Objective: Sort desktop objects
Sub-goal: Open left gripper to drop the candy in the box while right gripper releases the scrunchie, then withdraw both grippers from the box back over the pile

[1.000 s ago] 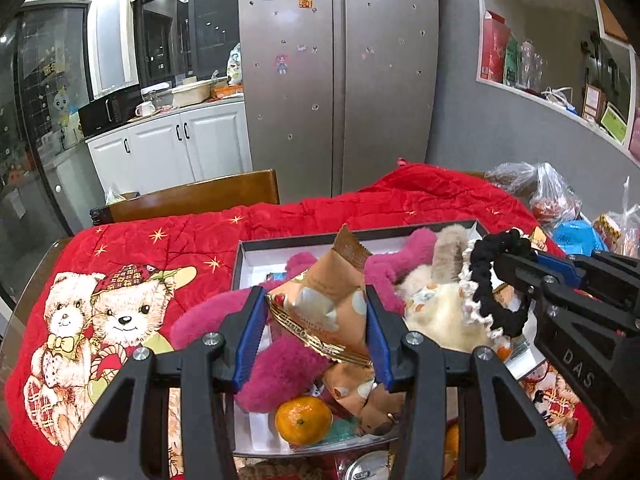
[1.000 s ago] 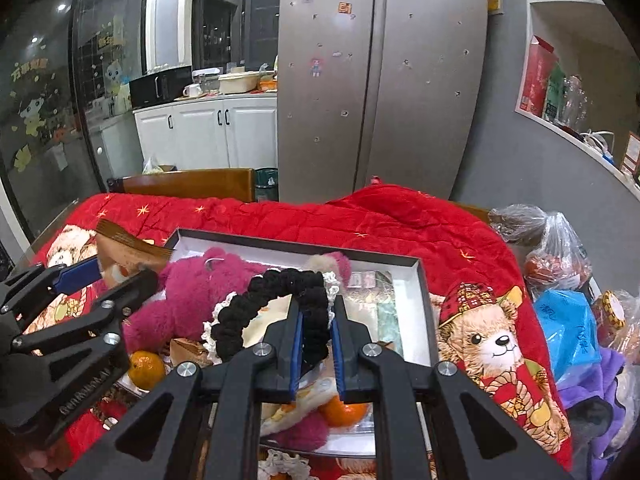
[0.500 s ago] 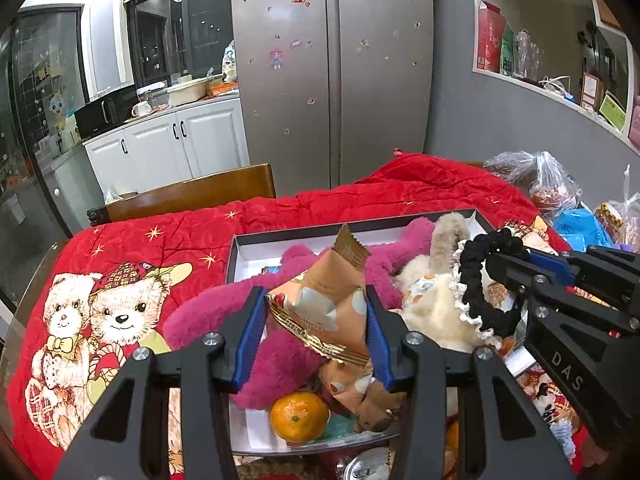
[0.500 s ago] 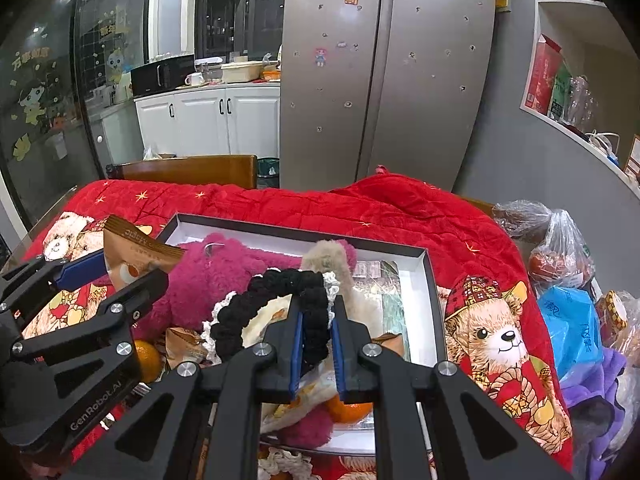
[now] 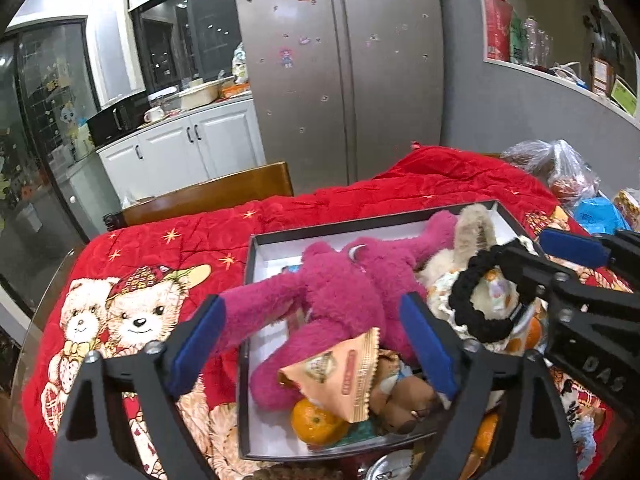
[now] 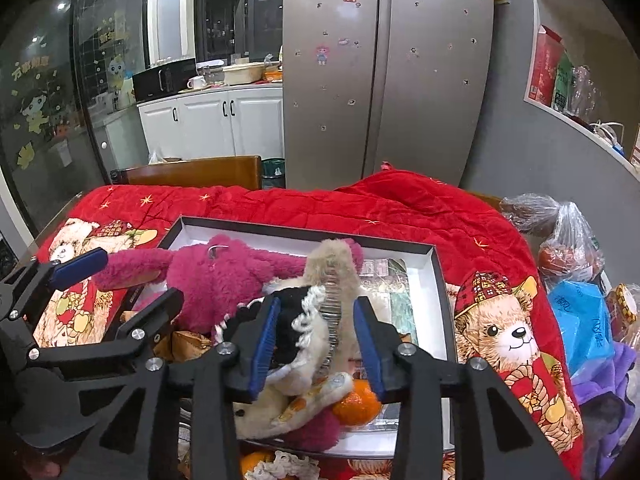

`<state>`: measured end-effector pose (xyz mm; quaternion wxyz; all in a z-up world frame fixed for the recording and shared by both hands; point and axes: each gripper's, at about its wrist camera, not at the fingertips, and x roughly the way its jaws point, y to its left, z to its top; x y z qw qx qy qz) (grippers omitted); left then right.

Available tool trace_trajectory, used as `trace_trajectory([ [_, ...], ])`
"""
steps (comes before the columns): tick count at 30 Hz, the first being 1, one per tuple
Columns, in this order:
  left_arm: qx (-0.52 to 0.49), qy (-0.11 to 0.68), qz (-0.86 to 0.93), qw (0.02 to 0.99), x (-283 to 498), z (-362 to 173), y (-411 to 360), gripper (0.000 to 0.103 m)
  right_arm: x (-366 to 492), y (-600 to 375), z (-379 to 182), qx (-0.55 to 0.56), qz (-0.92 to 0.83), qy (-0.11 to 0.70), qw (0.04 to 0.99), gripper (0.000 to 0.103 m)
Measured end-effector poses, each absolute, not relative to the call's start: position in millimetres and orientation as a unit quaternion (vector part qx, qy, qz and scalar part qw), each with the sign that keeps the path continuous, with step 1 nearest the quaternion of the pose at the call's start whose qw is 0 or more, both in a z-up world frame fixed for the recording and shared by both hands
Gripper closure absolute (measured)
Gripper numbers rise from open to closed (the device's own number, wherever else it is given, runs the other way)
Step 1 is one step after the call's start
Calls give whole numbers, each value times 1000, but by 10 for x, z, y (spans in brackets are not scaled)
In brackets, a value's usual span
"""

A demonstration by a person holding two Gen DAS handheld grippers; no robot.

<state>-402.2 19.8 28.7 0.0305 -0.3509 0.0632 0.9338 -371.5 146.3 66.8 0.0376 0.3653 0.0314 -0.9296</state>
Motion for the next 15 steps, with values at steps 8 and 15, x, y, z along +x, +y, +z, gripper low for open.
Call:
trace_trajectory([
  [8, -341, 53, 938, 28, -4006, 354, 112, 5, -3678, 1523, 765, 352, -935, 18, 37, 44],
  [15, -339, 54, 939, 30, -3972, 410, 102, 5, -3651, 1515, 806, 347, -937, 17, 44, 44],
])
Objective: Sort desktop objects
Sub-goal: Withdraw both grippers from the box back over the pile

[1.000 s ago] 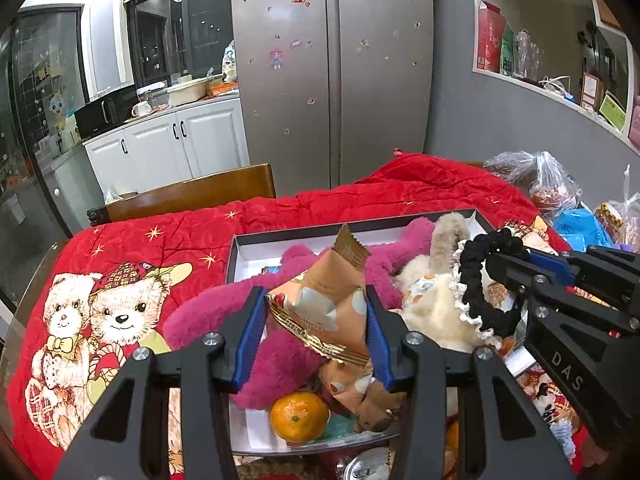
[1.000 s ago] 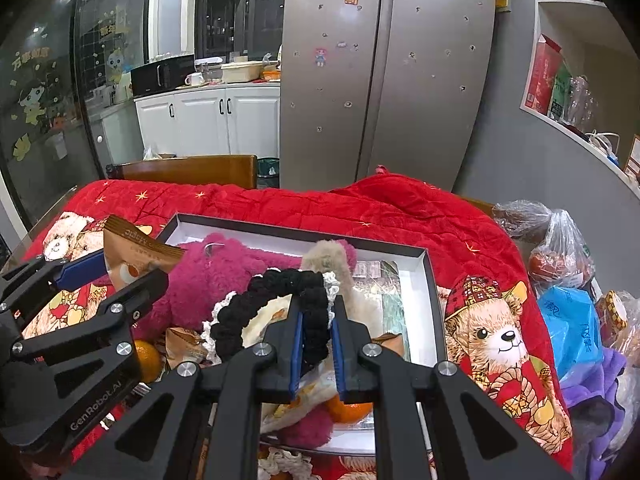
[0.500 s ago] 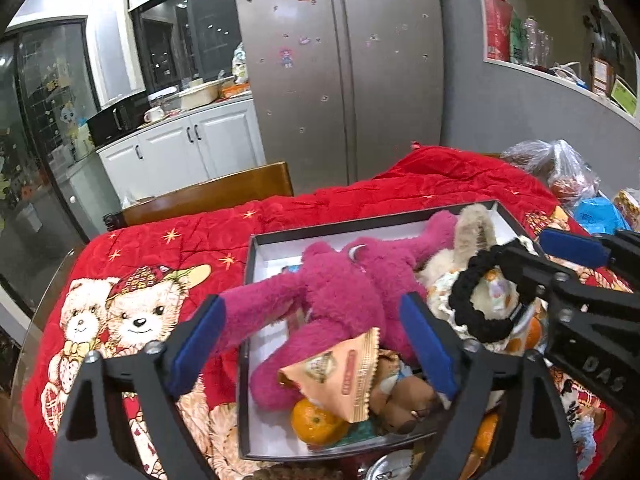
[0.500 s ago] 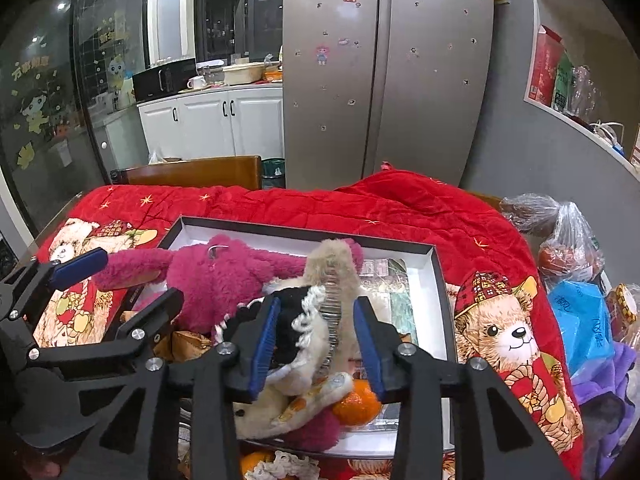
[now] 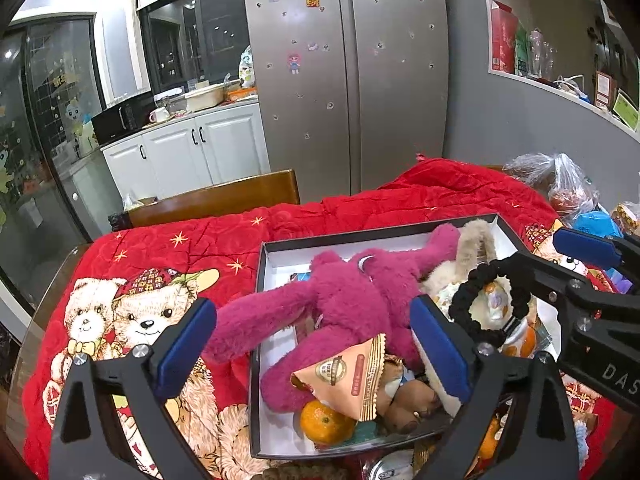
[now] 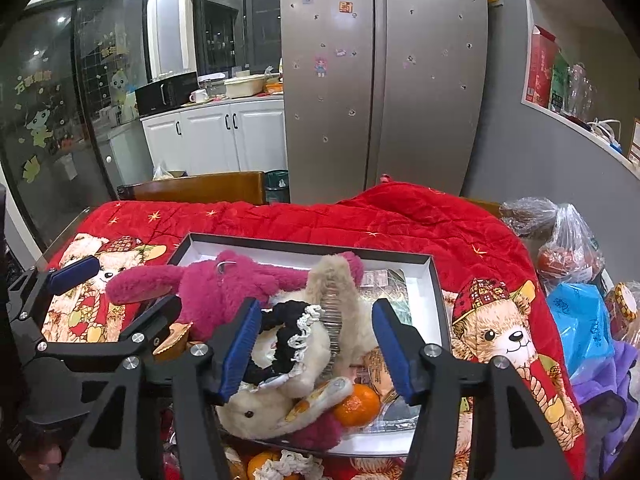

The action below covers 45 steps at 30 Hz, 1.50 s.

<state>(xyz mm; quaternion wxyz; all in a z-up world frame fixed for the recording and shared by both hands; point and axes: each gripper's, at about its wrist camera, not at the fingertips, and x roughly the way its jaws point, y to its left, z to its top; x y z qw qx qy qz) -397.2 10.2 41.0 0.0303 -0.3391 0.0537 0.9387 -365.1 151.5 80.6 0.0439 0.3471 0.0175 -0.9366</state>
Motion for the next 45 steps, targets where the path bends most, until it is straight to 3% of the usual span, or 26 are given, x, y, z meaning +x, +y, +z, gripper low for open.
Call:
trace_trajectory([
  [13, -327, 43, 943, 37, -3830, 621, 41, 5, -3526, 1528, 964, 333, -942, 20, 47, 43],
  [20, -301, 5, 952, 50, -3455, 1007, -83, 5, -3310, 1498, 1160, 323, -944, 22, 66, 43],
  [24, -285, -10, 956, 63, -3120, 1214, -152, 2, -3069, 1484, 1335, 310, -949, 22, 60, 38],
  [27, -270, -4, 961, 52, -2849, 1367, -194, 0, -2817, 1493, 1509, 294, -954, 15, 55, 26],
  [30, -262, 2, 964, 52, -2601, 1416, -238, 0, -2577, 1505, 1610, 281, -959, 25, 34, 26],
  [38, -300, 6, 950, 80, -2050, 845, -339, 0, -1897, 1609, 1508, 275, -961, 21, 9, 25],
  [45, -350, -20, 930, 106, -1799, 164, -293, 0, -1471, 1735, 1002, 304, -953, 8, 5, 25],
])
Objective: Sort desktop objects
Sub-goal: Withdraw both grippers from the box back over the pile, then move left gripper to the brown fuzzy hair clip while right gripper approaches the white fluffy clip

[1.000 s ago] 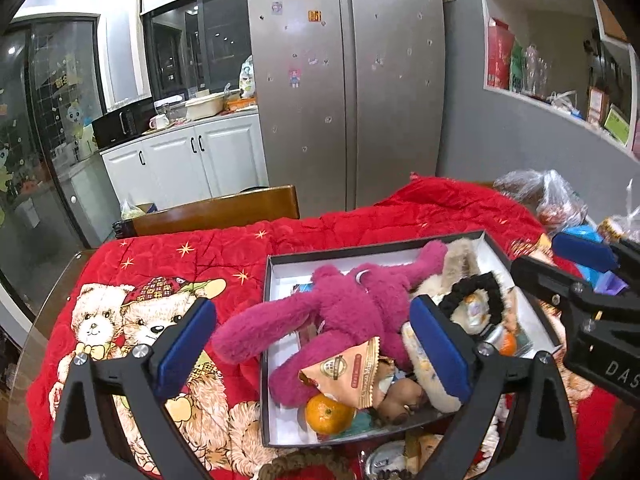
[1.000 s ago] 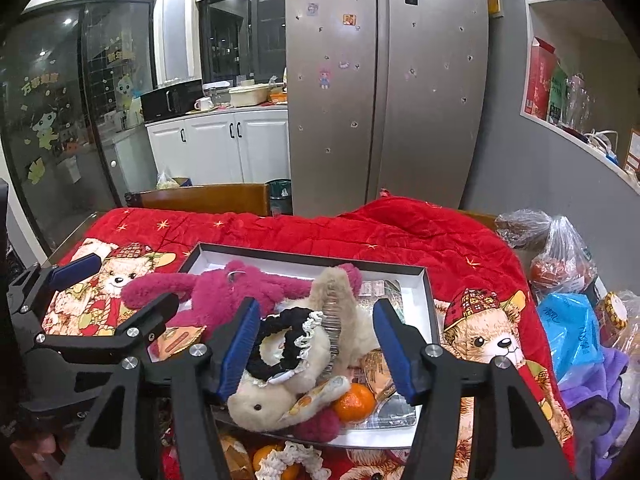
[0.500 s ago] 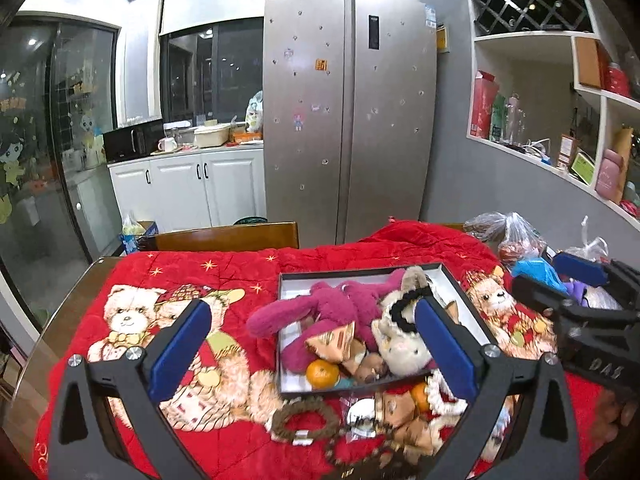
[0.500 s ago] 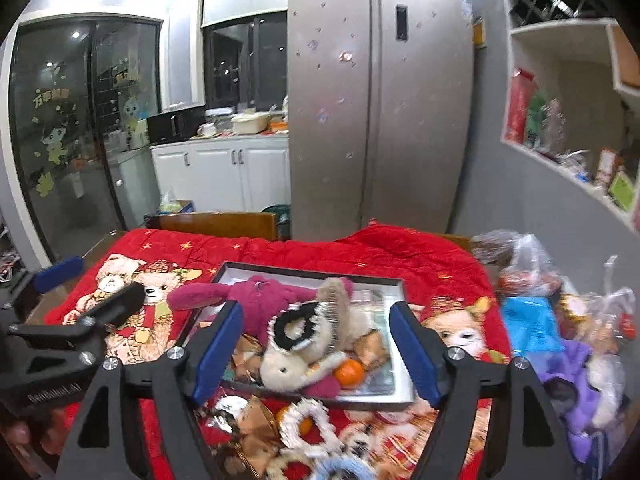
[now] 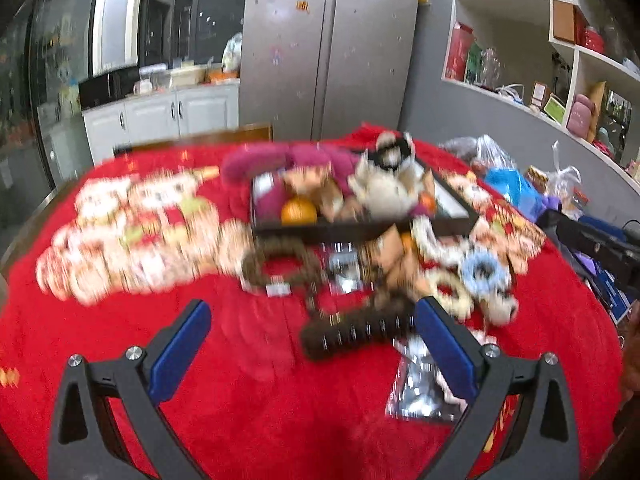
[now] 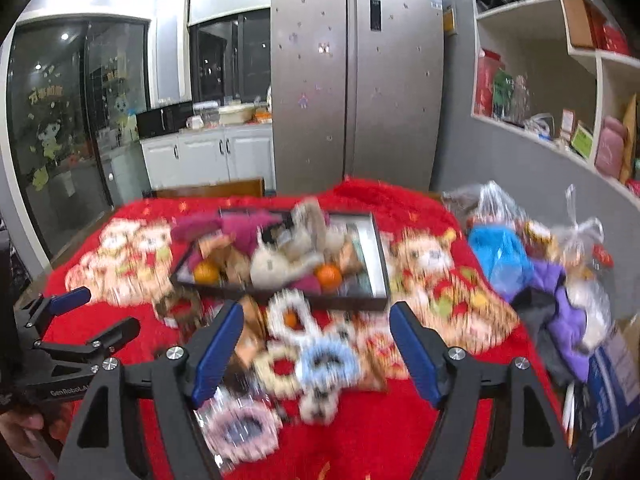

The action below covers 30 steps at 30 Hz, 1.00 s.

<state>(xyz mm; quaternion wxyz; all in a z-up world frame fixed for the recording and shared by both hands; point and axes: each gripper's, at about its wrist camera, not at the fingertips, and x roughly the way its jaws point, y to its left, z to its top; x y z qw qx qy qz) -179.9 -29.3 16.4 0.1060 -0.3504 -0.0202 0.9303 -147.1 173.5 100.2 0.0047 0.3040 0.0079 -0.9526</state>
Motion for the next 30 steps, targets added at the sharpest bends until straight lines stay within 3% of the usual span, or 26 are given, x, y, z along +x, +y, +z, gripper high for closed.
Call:
trace_trajectory([
  [5, -361, -12, 927, 103, -1707, 4, -256, 0, -1371, 1916, 673, 340, -940, -5, -7, 25],
  [30, -396, 34, 909, 124, -2142, -213, -39, 0, -1684, 1926, 201, 411, -912, 10, 21, 25],
])
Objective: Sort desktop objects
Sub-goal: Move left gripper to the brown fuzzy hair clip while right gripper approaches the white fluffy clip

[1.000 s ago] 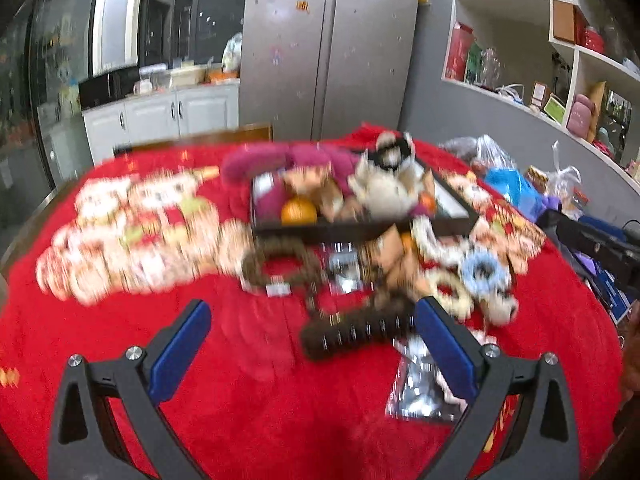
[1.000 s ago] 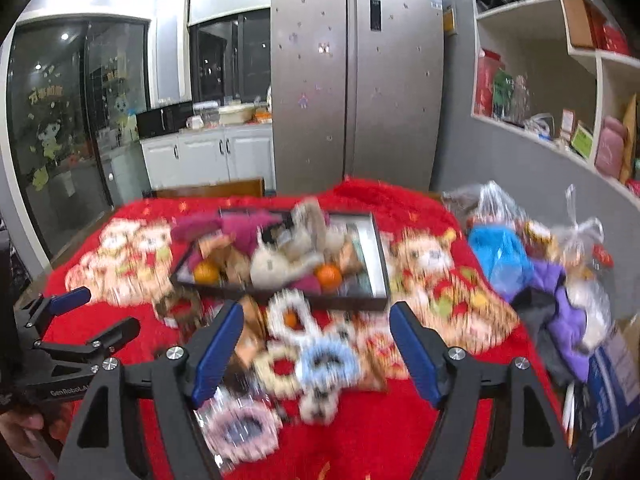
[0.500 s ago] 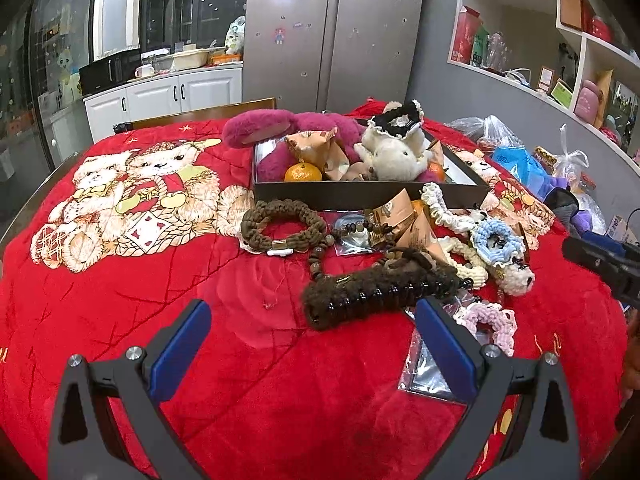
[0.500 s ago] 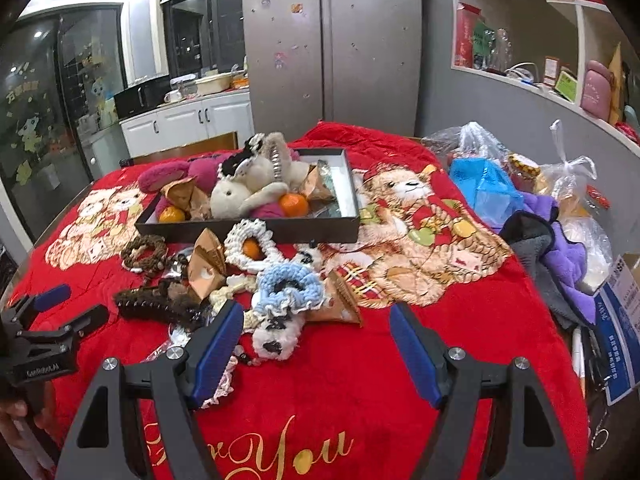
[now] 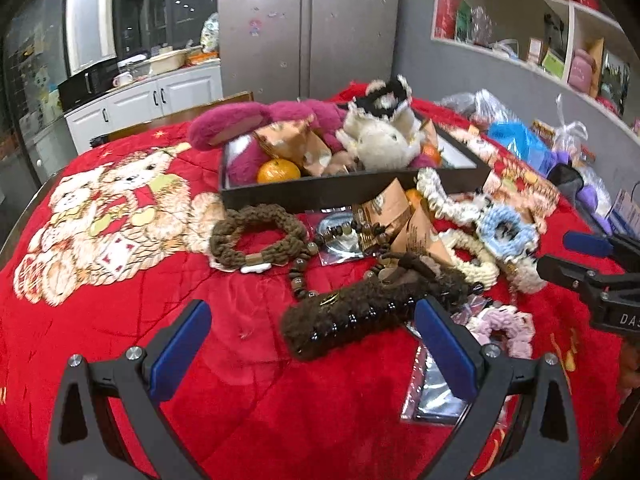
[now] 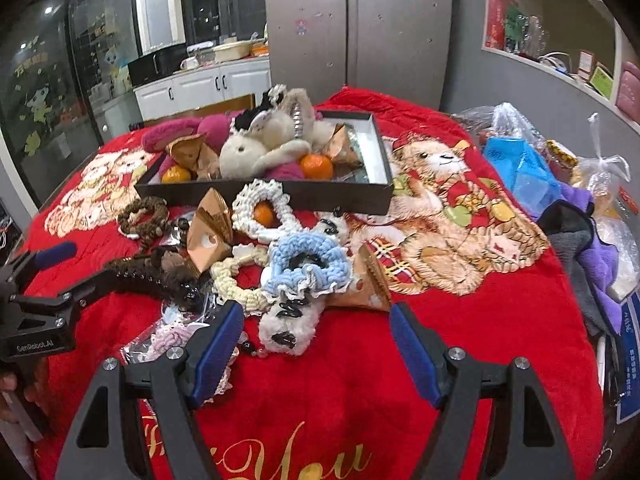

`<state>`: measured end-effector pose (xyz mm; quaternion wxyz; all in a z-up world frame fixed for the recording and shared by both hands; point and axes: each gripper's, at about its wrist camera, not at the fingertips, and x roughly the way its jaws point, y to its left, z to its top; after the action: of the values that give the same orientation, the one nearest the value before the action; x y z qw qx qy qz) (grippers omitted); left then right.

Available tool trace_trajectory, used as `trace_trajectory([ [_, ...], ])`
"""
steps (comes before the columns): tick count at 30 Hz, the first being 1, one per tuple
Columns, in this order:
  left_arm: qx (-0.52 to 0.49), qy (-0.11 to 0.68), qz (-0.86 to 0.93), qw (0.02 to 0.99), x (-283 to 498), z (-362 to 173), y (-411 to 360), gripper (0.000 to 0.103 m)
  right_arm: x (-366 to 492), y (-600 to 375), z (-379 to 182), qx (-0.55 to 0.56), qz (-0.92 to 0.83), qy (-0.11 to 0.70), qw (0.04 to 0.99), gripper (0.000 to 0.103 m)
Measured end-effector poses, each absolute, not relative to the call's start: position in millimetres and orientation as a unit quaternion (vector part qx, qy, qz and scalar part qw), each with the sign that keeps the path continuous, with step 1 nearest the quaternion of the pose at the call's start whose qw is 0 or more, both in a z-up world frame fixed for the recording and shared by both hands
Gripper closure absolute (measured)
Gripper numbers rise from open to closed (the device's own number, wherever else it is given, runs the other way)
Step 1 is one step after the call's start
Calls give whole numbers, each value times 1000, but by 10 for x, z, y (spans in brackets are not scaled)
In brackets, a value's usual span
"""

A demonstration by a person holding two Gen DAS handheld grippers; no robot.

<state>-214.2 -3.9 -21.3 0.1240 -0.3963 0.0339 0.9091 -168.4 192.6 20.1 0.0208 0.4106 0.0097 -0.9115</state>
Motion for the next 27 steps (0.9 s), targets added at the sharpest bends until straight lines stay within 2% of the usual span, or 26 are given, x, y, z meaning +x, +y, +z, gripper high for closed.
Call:
trace_trajectory([
  [16, -431, 37, 873, 227, -2457, -475, 169, 0, -2023, 1967, -267, 458, -889, 3, 20, 25],
  [24, -421, 81, 857, 288, -2327, -458, 366, 0, -2063, 2027, -272, 456, -890, -21, 27, 25],
  [27, -443, 92, 849, 272, -2382, -530, 410, 0, -2061, 2044, -275, 453, -891, -28, 30, 25],
])
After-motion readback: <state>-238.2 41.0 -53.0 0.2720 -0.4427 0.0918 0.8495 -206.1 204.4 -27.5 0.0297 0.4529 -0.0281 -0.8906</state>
